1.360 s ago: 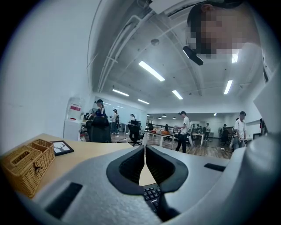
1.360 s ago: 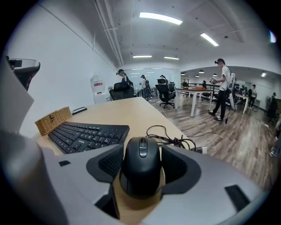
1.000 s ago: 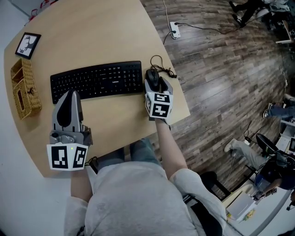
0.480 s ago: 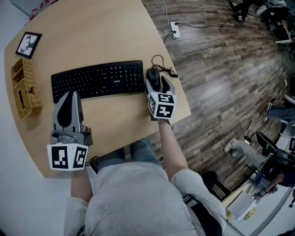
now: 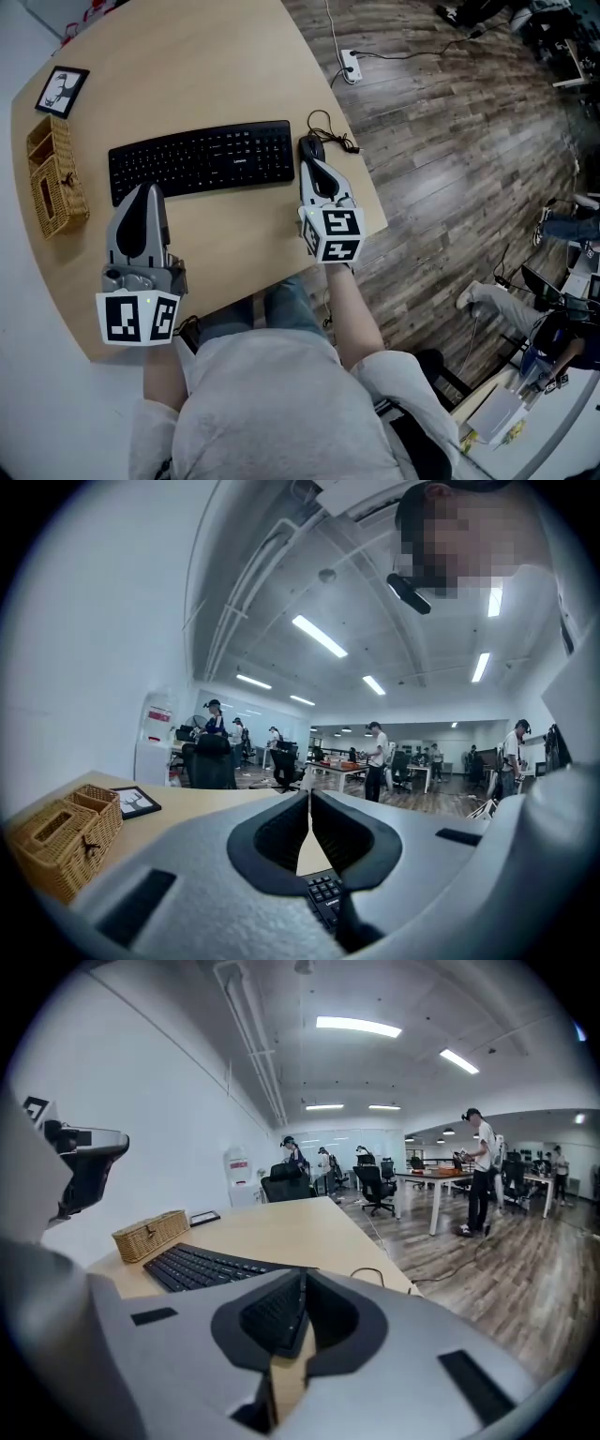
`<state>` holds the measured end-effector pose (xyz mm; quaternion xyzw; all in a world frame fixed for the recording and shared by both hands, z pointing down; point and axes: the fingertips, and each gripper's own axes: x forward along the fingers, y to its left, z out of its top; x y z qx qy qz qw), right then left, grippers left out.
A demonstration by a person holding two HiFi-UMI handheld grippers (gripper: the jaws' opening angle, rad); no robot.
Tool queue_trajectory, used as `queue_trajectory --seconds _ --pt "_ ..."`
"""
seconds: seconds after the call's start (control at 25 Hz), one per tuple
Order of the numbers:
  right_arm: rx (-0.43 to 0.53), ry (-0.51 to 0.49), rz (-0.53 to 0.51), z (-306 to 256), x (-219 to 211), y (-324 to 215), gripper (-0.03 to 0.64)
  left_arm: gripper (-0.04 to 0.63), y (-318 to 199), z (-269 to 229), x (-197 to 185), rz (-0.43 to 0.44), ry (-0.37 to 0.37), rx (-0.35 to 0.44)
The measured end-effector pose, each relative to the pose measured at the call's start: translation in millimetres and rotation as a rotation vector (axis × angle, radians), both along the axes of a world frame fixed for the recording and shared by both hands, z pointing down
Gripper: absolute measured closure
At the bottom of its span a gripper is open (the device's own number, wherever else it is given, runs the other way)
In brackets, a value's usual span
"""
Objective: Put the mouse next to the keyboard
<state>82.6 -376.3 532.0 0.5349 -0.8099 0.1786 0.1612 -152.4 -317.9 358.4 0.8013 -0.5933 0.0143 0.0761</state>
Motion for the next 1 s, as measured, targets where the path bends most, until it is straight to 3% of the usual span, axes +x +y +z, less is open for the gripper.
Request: queue_trajectory --seconds 1.0 --pt "0.203 -0.024 -0.014 -104.4 -35.2 100.9 0.597 0.577 80.9 -39.5 -36.2 0.014 0.003 0.132"
